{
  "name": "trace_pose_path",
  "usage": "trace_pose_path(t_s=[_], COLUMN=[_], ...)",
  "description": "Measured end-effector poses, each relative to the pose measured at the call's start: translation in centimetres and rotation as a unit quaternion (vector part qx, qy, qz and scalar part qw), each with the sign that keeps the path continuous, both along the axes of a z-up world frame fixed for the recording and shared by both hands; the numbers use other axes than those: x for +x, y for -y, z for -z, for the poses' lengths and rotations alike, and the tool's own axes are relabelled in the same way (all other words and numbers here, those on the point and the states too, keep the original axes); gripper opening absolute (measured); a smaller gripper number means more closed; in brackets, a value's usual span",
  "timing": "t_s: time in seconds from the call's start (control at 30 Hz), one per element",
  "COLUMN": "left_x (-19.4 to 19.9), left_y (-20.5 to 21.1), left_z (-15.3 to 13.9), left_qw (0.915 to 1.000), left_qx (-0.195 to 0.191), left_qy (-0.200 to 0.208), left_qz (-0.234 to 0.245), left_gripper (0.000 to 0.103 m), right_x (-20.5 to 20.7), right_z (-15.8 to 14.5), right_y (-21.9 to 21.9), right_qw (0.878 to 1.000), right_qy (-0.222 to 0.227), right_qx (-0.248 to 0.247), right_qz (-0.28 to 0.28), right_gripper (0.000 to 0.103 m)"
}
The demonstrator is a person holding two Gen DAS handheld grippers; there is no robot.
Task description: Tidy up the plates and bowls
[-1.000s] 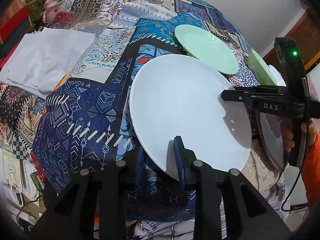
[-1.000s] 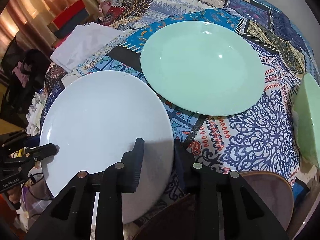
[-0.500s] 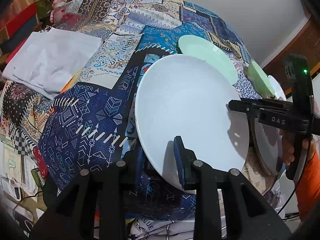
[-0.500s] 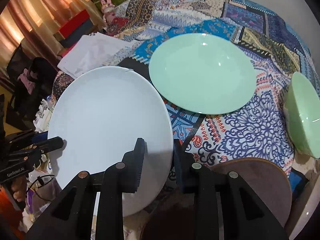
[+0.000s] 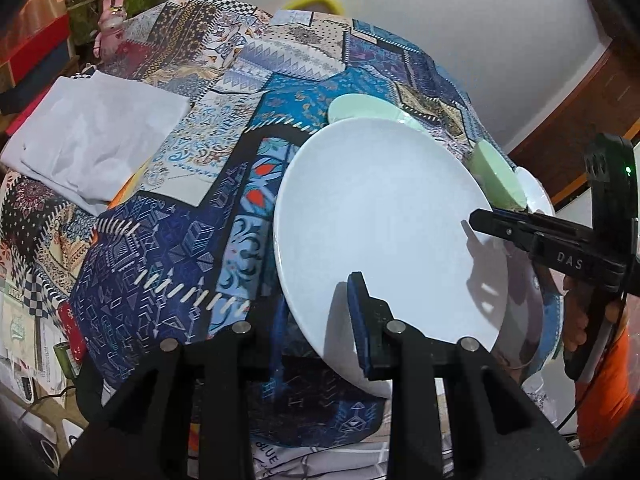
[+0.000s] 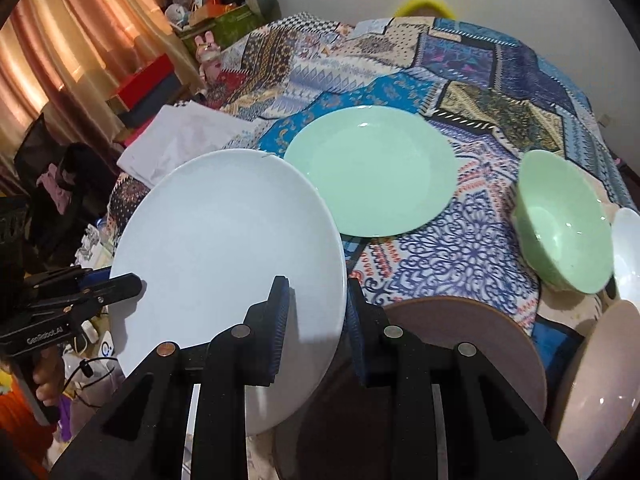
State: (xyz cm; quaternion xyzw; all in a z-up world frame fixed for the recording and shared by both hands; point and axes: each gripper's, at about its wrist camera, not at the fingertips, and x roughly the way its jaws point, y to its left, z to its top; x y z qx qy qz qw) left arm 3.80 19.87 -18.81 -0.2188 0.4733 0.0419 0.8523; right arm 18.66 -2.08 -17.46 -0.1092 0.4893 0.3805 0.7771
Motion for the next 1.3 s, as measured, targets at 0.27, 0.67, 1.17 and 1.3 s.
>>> trace_pose_path(t_s=[0.27, 0.67, 1.17, 1.3], left_x=[1.2, 2.5, 5.4, 6.1], left_y=[1.8, 4.8, 9.4, 10.4], left_z=[-1.1, -2.6, -2.0, -1.5], left_qw=[0.9999, 0.9992, 0.9973, 0.9965], left_qx=[0.003, 0.004, 0.014, 0.015], left_qy=[0.008, 0.02, -0.001, -0.01], left_qz=[0.013, 0.035, 0.073, 0.082], left_gripper=[0.029, 0.029, 0.029, 0.029], right_x=[-0.4, -0.7, -0.8, -0.7], right_z=[-1.0, -1.5, -0.4, 0.1], right_y=[2.7, 7.4, 12.5, 13.5], right_qw=[1.0, 0.997, 0.994, 0.992], right_qy=[0.01, 0.008, -0.001, -0.01], right_qx=[0.012, 0.037, 0.049, 0.054], right_qz=[0.021, 0.06, 0.099, 0.11], right_gripper=[0.026, 0.026, 0.026, 0.026])
